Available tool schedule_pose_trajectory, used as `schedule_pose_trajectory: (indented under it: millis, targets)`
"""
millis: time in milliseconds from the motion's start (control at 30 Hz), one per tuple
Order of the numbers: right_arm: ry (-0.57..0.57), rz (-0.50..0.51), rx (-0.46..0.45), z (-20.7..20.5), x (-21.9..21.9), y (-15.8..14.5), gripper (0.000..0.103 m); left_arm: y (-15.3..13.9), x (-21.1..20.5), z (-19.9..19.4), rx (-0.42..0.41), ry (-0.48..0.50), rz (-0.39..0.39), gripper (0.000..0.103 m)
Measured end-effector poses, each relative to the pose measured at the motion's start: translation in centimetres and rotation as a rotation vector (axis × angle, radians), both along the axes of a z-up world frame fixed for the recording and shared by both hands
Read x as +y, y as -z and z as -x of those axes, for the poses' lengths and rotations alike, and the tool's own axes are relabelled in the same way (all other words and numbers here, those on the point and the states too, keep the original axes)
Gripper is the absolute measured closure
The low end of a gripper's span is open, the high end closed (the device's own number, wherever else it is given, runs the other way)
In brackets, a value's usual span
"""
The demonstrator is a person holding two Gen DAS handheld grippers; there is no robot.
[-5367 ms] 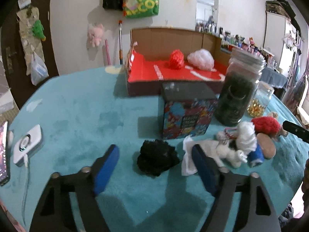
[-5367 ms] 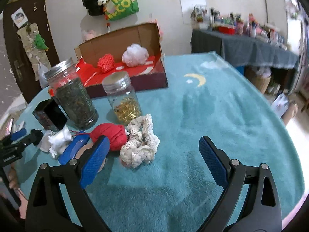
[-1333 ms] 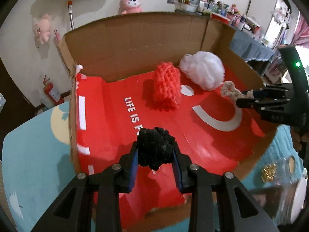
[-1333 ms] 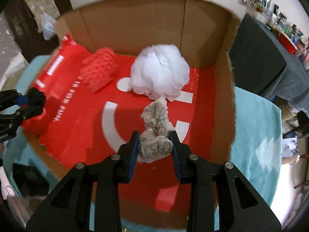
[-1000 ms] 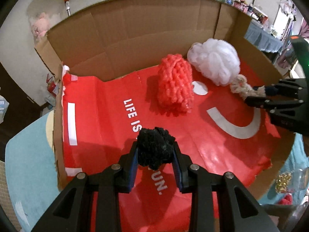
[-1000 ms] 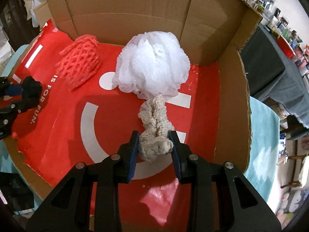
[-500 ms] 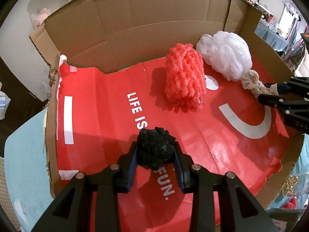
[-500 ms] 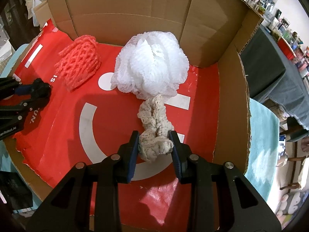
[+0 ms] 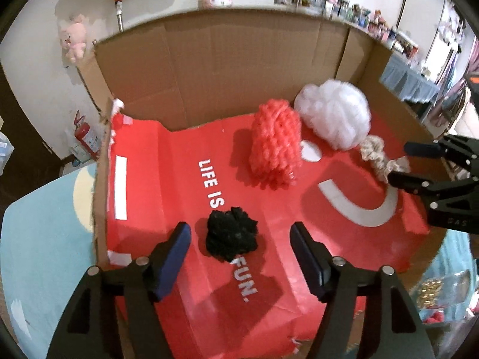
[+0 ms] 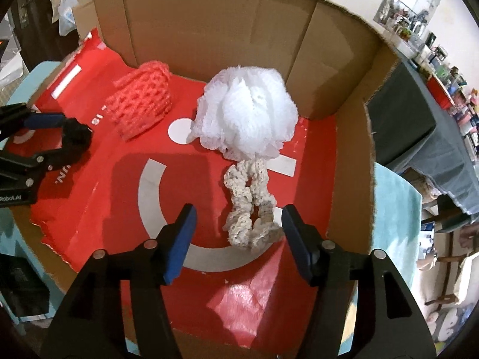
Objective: Organize soft objects
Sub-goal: 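Open the left tool dropping the black scrunchie while the right tool releases the beige one, then lift both tools away from the box toward the items on the table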
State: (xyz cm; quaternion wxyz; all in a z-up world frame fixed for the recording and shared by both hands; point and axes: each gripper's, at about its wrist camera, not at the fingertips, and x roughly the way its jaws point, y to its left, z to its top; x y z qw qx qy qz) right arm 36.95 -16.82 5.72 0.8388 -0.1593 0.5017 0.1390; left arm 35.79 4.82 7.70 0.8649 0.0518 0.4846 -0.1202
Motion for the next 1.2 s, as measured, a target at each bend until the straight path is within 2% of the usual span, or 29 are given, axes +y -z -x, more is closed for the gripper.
schedule_pose_trajectory:
  millis: [333, 567, 633, 733, 833, 933, 1067, 1200]
  targets:
    - [0.045, -0.089, -0.094, 3.4, -1.9, -5.4, 0.032, -6.1, 0.8, 6.2, -0.168, -0.051, 0.107, 0.013]
    - [0.045, -0.167, -0.245, 9.4, -2.9, -10.6, 0.028, -10.3, 0.2, 11.7, -0.326, -0.075, 0.166, 0.0]
    - [0.043, -0.197, -0.28, 11.1, -3.0, -11.7, 0.023, -11.4, 0.1, 13.6, -0.36, -0.069, 0.194, 0.0]
    - [0.029, -0.244, -0.336, 14.0, -3.1, -13.2, 0.023, -12.5, 0.0, 16.6, -0.421, -0.075, 0.202, 0.0]
    - [0.022, -0.275, -0.407, 17.6, -3.2, -14.5, 0.022, -13.2, -0.4, 19.5, -0.488, -0.072, 0.192, 0.0]
    - [0.019, -0.299, -0.475, 21.2, -3.2, -15.3, 0.013, -13.5, -1.0, 22.8, -0.553, -0.076, 0.188, 0.0]
    - [0.025, -0.296, -0.571, 26.2, -3.2, -15.6, 0.012, -13.4, -1.7, 26.6, -0.625, -0.069, 0.184, 0.0]
    - [0.037, -0.293, -0.631, 29.7, -3.1, -15.1, 0.012, -12.9, -2.5, 29.6, -0.655, -0.061, 0.198, 0.0]
